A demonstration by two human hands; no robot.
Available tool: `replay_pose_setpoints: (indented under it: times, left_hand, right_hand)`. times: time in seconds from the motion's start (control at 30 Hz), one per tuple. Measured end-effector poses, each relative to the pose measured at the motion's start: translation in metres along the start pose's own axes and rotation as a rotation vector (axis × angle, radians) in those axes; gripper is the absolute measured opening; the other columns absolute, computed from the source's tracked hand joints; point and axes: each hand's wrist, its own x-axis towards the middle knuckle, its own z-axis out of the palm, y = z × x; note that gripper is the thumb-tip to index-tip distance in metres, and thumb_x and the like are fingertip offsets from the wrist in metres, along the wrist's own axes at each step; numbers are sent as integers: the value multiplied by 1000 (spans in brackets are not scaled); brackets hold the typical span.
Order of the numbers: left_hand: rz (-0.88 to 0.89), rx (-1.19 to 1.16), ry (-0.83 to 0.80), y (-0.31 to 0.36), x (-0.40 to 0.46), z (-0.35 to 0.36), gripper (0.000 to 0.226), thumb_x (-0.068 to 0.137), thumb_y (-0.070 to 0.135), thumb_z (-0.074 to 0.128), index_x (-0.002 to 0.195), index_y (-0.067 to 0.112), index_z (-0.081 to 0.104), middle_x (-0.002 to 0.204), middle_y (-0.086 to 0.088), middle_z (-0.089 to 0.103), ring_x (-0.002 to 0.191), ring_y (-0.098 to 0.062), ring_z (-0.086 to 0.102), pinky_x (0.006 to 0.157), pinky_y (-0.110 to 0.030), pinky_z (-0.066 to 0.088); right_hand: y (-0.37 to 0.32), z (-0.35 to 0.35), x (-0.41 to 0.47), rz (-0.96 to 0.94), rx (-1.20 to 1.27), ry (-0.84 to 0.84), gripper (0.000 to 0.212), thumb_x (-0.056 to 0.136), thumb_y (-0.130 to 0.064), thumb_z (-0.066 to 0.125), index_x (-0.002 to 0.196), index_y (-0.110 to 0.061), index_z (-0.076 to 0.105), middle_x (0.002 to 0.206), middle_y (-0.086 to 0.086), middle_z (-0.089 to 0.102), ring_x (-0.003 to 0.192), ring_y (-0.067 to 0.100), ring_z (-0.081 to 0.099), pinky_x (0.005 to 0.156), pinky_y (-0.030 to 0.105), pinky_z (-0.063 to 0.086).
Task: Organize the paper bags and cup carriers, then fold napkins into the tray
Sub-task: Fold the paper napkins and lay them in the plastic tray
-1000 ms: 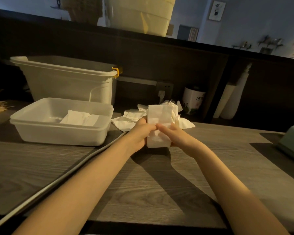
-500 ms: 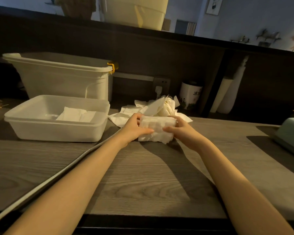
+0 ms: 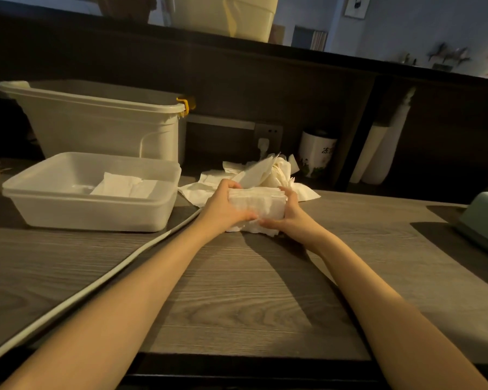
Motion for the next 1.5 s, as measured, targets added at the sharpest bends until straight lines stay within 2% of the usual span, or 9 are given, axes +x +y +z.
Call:
replay_pose_setpoints:
  times: [0.17,0.33,0.47,0.73,0.97,1.2,1.27,1.4,1.5]
  left_hand:
    - [-4,-28,100,13,0,-3,48,74,24,76,115,11,54,100,3,55,92,-12,53,74,-27,50]
    - [-165,-152,-287,27,-9,1,54,81,24,70,128,14,46,105,5,58,89,-7,56,66,-18,49]
    - [-139,-225,-271,34,-15,15,41,92,34,53,128,16,43,103,3,58,89,-10,56,71,-21,49]
    - [-105,-246,-1,54,-12,11,41,98,39,39,131,16,37,90,6,51,76,-7,53,60,-20,44]
    - [-69,-212,24,78,-3,-35,40,96,45,40,121,15,47,88,4,54,79,-10,54,63,-21,43]
    - [-75,-181,104,73,-12,-104,30,98,43,38,117,20,41,92,6,54,82,-9,54,64,-22,44]
    - [-109,-162,147,68,-17,-126,33,97,45,37,120,22,36,95,5,52,85,-10,53,68,-24,44]
    - [-193,-217,255,55,-25,-171,43,97,46,37,130,19,34,110,-3,53,98,-19,55,85,-35,48]
    - [-222,-233,310,41,-28,-201,46,98,41,38,137,16,32,124,-7,54,107,-23,55,93,-38,47]
  right_hand:
    - [-8,-1,3,-54,228,232,74,84,-13,67,142,-18,22,129,12,52,92,11,62,64,20,56]
    - [-17,-2,1,-61,415,400,63,84,-24,67,138,-20,34,125,9,52,95,16,62,72,28,55]
    - [-27,8,0,-43,307,336,55,93,-36,52,142,-20,29,127,7,48,98,19,59,65,26,53]
    - [-46,10,-4,-46,238,132,40,99,-45,32,134,-25,33,116,5,55,107,23,58,95,41,49]
    - [-96,10,10,-161,24,112,39,100,-44,26,127,-18,39,113,7,55,98,18,59,72,22,51]
    - [-151,46,40,-98,-36,135,60,98,-51,27,144,-13,23,121,7,49,96,16,51,67,24,44]
    - [-167,65,46,-74,39,77,64,96,-55,27,143,-12,25,117,5,50,96,17,53,66,24,44]
    - [-182,97,57,-16,170,-164,72,88,-67,34,136,-14,41,128,8,55,110,25,58,88,34,51]
    - [-189,118,64,-52,249,-304,62,87,-55,50,131,-12,47,122,8,58,103,21,62,75,28,56]
